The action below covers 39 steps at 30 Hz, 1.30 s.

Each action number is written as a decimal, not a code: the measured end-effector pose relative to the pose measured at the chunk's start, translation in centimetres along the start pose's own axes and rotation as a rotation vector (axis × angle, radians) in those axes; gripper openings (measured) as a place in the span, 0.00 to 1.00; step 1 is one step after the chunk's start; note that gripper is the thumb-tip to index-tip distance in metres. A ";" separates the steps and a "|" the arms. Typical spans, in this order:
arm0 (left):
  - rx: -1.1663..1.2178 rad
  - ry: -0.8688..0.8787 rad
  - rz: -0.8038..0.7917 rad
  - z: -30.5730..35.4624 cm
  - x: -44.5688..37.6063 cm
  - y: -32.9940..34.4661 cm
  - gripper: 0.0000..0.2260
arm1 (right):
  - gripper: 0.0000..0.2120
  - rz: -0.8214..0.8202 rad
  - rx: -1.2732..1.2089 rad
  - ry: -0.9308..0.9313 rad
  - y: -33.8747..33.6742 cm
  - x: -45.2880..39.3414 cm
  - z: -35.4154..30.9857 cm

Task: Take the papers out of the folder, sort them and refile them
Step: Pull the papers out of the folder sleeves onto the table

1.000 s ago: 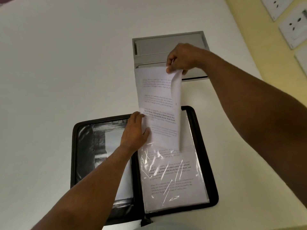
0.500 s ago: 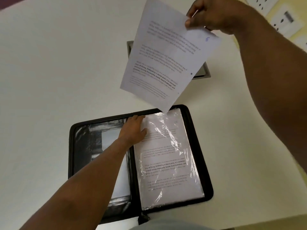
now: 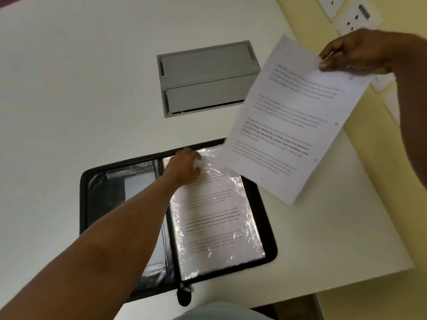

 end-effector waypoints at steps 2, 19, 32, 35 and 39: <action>0.025 0.043 0.043 1.4 -0.6 -0.5 0.14 | 0.17 -0.101 0.115 0.056 1.9 -0.2 2.2; 0.445 0.091 0.187 7.0 -3.7 -1.6 0.13 | 0.09 -0.390 0.312 0.094 14.5 -7.1 14.0; 0.837 -0.091 0.265 4.3 0.1 -2.6 0.07 | 0.08 0.356 0.001 -0.106 17.4 -4.7 9.9; 1.010 -0.143 0.320 1.9 2.8 -3.1 0.11 | 0.06 0.245 -0.188 -0.219 23.2 -1.8 3.8; 1.161 -0.214 0.378 -1.9 6.4 -3.6 0.11 | 0.17 -0.131 -0.245 -0.247 32.1 1.6 -2.9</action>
Point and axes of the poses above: each hand's wrist, its own x-axis away from the middle knuckle, its own y-axis out of the palm, z = x × y, the point moved 8 cm from there along -x, towards the middle knuckle, and after that the axes turned 10 degrees about -z, right-handed, at the moved point
